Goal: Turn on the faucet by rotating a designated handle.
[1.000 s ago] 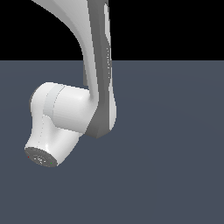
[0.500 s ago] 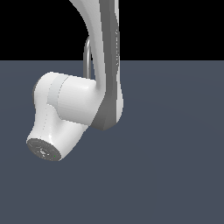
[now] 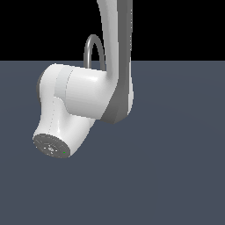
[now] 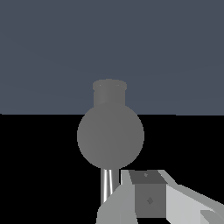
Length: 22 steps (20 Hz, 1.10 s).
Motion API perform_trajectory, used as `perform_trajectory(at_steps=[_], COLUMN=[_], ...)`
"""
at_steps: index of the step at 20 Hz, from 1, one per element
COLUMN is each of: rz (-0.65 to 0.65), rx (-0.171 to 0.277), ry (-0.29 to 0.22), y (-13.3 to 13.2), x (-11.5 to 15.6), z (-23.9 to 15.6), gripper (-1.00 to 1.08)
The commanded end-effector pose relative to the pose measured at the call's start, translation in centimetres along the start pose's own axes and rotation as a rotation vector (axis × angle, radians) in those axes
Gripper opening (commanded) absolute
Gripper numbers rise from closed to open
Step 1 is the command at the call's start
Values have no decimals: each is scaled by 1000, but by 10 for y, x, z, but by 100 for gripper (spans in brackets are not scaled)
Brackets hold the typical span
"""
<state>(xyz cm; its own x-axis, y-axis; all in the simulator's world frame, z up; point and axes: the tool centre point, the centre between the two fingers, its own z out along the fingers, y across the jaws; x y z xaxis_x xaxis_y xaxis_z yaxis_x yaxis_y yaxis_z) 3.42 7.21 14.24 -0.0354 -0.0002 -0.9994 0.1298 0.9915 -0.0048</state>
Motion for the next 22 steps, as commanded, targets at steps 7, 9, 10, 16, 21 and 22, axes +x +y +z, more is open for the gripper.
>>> perform_trajectory(at_steps=[7, 9, 10, 16, 21, 22], rz=[2, 2, 1, 13, 8, 7], rx=[9, 15, 19, -44, -12, -6], ry=[-17, -23, -25, -39, -37, -37], y=[-27, -39, -45, -20, -45, -50], x=[-6, -5, -4, -5, 15, 18], z=[-1, 0, 0, -3, 0, 1], gripper=[-100, -100, -100, -100, -100, -100])
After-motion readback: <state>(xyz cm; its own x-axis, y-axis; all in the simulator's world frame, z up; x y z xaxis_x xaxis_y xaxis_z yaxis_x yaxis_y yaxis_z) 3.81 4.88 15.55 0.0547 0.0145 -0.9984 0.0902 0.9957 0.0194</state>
